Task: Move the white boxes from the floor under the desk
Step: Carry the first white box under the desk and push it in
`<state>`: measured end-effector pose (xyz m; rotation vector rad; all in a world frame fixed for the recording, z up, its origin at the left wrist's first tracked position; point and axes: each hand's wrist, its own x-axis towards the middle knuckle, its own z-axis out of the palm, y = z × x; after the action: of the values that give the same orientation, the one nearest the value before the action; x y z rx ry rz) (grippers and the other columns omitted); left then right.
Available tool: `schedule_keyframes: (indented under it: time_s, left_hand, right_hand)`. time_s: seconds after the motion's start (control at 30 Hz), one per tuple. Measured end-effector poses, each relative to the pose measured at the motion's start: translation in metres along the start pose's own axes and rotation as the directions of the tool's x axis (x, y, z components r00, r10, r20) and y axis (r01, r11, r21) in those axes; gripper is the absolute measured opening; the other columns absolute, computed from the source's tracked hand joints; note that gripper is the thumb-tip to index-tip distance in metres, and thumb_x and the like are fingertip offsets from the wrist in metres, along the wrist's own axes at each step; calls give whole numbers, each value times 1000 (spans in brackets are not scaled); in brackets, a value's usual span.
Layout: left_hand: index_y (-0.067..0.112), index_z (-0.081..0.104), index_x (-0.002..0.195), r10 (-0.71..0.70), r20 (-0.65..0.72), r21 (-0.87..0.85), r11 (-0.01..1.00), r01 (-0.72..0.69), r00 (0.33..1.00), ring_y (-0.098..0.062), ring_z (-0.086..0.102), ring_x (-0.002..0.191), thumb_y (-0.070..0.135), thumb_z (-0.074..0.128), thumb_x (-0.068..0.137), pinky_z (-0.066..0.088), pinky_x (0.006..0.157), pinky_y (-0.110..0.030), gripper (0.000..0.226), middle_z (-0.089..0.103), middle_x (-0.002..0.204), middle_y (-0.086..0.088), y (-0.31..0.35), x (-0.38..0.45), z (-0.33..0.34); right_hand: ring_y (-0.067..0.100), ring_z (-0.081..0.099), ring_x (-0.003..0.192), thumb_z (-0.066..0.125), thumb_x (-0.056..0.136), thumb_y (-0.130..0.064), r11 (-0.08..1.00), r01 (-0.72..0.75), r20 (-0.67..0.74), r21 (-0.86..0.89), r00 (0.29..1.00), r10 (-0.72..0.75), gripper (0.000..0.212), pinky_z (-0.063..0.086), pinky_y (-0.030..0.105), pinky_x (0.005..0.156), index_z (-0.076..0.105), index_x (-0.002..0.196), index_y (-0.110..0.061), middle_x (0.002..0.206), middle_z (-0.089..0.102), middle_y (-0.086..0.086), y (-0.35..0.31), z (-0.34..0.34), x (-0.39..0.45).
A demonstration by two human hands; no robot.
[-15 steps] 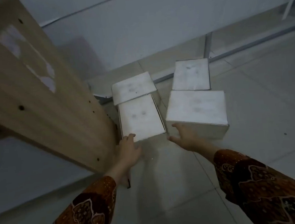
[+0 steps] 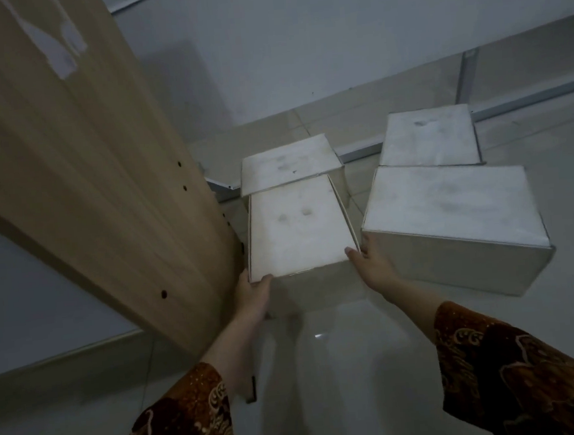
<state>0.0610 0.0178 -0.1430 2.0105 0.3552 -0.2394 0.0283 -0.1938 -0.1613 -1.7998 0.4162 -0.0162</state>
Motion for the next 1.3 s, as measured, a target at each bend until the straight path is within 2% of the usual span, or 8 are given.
schedule_keyframes:
  time_s: [0.07,0.17,0.33,0.43,0.53,0.8,1.07,1.3]
  left_hand:
    - [8,33,143,29,19,-34,999,-29,999,-24,49,119,21,53,92,37,92,-26,56,44,125,7,-2,4,2]
    - [8,35,143,-28,7,-187,982,28,1000,-24,46,125,25,55,90,36,102,-30,59,46,140,0,-4,11,5]
    - [19,40,140,-89,30,-297,950,94,996,-26,52,121,43,63,76,42,104,-41,72,51,139,-4,-17,-7,8]
    - [16,44,137,-85,-13,-361,930,74,996,-26,58,112,33,66,81,47,98,-41,62,59,129,-6,-25,-37,13]
    - [13,49,130,-46,-124,-390,921,-7,991,-27,60,106,25,66,83,49,94,-39,52,62,122,-8,-30,-64,12]
    - [27,50,101,119,-307,-356,906,-230,944,-23,59,101,33,65,79,50,94,-47,27,59,112,-4,-36,-124,-3]
    - [10,39,121,4,-357,-348,928,-136,934,-33,41,123,21,70,78,34,106,-56,55,40,130,-12,-84,-184,2]
    - [12,36,123,-80,-374,-388,918,-78,924,-36,42,122,22,67,81,47,96,-45,53,40,132,-16,-120,-173,-15]
  right_hand:
    - [25,43,131,42,99,-23,999,18,-14,43,1000,-17,47,33,26,100,32,144,-13,143,47,6,10,4,2]
    - [25,46,129,39,99,-28,994,-7,-4,112,1000,7,42,37,36,107,43,140,-15,139,52,6,24,10,8]
    - [18,49,113,34,101,-22,995,8,-64,99,998,-2,39,32,22,88,50,134,-10,121,56,3,25,9,-7]
    - [19,51,111,33,100,-16,991,12,-89,134,996,0,38,38,27,90,52,132,-10,127,57,6,30,6,-25]
    - [24,55,110,34,99,-16,988,-2,-136,157,990,24,36,42,33,92,57,125,-10,123,60,8,32,3,-52]
    - [25,51,83,38,97,-28,998,50,-296,-38,953,-59,28,36,33,65,58,91,-9,82,56,5,0,-22,-133]
    - [31,54,112,55,90,-38,950,-100,-135,-295,989,62,59,47,41,93,37,134,-4,127,54,14,17,-7,-214]
    - [29,60,96,57,89,-34,915,-187,46,-359,975,217,41,55,43,82,45,114,-5,113,57,16,31,13,-233]
